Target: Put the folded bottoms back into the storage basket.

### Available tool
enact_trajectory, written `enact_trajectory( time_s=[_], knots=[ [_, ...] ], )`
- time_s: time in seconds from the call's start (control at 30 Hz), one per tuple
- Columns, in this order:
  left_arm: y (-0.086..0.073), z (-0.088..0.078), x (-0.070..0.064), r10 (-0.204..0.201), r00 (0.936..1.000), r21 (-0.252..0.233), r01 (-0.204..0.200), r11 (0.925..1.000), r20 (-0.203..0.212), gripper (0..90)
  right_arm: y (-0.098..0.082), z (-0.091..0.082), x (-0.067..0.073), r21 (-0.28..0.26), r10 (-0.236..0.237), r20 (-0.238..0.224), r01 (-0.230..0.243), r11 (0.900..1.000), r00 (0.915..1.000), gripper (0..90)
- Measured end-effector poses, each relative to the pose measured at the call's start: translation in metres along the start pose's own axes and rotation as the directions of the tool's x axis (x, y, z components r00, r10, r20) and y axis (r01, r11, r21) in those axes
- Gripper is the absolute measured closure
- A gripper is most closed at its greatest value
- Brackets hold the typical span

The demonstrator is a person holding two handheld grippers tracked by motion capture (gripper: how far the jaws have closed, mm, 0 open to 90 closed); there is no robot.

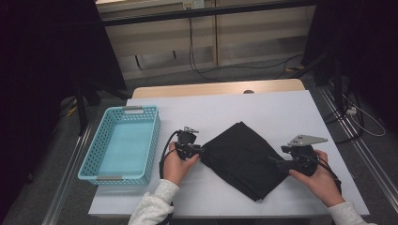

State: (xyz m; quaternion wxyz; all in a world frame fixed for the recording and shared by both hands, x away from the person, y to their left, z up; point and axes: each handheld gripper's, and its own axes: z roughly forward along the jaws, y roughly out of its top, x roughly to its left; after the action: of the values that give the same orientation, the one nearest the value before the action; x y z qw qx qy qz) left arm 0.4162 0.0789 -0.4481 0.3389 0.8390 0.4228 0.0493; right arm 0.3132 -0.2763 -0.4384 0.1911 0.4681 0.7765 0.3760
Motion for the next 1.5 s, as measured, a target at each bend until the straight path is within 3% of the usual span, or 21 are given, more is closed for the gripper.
enact_trajectory(
  time_s=[0.07,0.1,0.27,0.37,0.47,0.53,0.6,0.63,0.7,0.77,0.83,0.93,1.0,1.07,1.1,1.17,1.27,1.37,1.5],
  knots=[
    [0.001,0.000,0.002,-0.031,0.9986,0.016,0.030,0.9994,0.043,76.3,0.001,0.000,0.000,-0.006,0.007,0.001,-0.007,1.000,1.0000,30.3],
    [0.002,0.001,0.003,-0.035,0.9984,0.017,0.034,0.9993,0.044,79.0,0.001,-0.001,0.000,-0.011,0.002,0.001,-0.002,1.000,1.0000,30.3],
    [0.013,0.000,0.014,-0.056,0.9960,0.021,0.054,0.9983,0.071,83.5,0.002,-0.001,0.001,-0.023,0.003,0.006,-0.003,1.000,1.0000,28.4],
    [0.022,0.000,0.025,-0.073,0.9949,0.003,0.073,0.9973,0.069,83.6,0.002,0.000,0.002,-0.027,0.005,0.012,-0.005,1.000,0.9999,26.9],
    [0.032,0.000,0.037,-0.083,0.9958,-0.020,0.084,0.9963,0.039,83.2,0.003,0.002,0.003,-0.036,0.018,0.027,-0.017,0.999,0.9995,24.0],
    [0.036,-0.001,0.043,-0.082,0.9964,-0.036,0.083,0.9959,0.019,80.2,0.004,0.005,0.005,-0.039,0.028,0.030,-0.026,0.999,0.9992,23.1],
    [0.037,-0.004,0.044,-0.086,0.9960,-0.081,0.084,0.9932,-0.024,66.4,0.005,0.008,0.009,-0.049,0.041,0.033,-0.039,0.998,0.9986,22.9],
    [0.037,-0.006,0.044,-0.088,0.9960,-0.081,0.086,0.9930,-0.015,56.3,0.006,0.010,0.011,-0.050,0.050,0.027,-0.048,0.998,0.9984,22.7],
    [0.034,-0.010,0.041,-0.074,0.9969,-0.096,0.071,0.9928,-0.027,52.0,0.008,0.015,0.015,-0.057,0.050,0.024,-0.049,0.997,0.9985,22.6],
    [0.031,-0.011,0.038,-0.091,0.9957,-0.094,0.090,0.9916,-0.016,37.4,0.010,0.019,0.018,-0.051,0.040,0.033,-0.038,0.998,0.9987,22.5],
    [0.027,-0.012,0.035,-0.065,0.9976,-0.089,0.062,0.9941,-0.025,35.6,0.011,0.024,0.019,-0.049,0.051,0.029,-0.050,0.998,0.9983,22.6],
    [0.024,-0.012,0.034,-0.070,0.9971,-0.084,0.067,0.9942,-0.030,28.0,0.009,0.032,0.018,-0.016,0.052,0.045,-0.051,0.999,0.9976,24.6],
    [0.023,-0.014,0.033,-0.063,0.9973,-0.083,0.060,0.9948,-0.036,27.2,0.005,0.035,0.016,-0.007,0.078,0.015,-0.078,0.997,0.9969,26.1],
    [0.022,-0.013,0.033,-0.071,0.9960,-0.078,0.067,0.9947,-0.054,24.8,0.001,0.038,0.017,0.018,0.076,0.011,-0.076,0.997,0.9970,27.5],
    [0.022,-0.013,0.033,-0.078,0.9958,-0.080,0.073,0.9941,-0.049,23.4,0.000,0.040,0.018,0.033,0.087,-0.014,-0.086,0.996,0.9961,26.9],
    [0.022,-0.012,0.033,-0.090,0.9947,-0.067,0.086,0.9940,-0.049,22.9,-0.001,0.041,0.022,0.036,0.058,0.003,-0.058,0.998,0.9983,28.1],
    [0.021,-0.008,0.033,-0.098,0.9939,-0.050,0.096,0.9941,-0.050,22.4,0.000,0.042,0.025,0.048,0.061,-0.002,-0.060,0.997,0.9982,31.6],
    [0.022,-0.003,0.033,-0.107,0.9925,-0.041,0.105,0.9936,-0.059,22.0,0.001,0.039,0.023,0.054,0.076,0.002,-0.076,0.996,0.9971,44.0],
    [0.024,0.005,0.030,-0.131,0.9890,-0.024,0.130,0.9913,-0.069,20.0,0.000,0.039,0.026,0.047,0.086,0.022,-0.087,0.995,0.9960,47.3]
  ],
)
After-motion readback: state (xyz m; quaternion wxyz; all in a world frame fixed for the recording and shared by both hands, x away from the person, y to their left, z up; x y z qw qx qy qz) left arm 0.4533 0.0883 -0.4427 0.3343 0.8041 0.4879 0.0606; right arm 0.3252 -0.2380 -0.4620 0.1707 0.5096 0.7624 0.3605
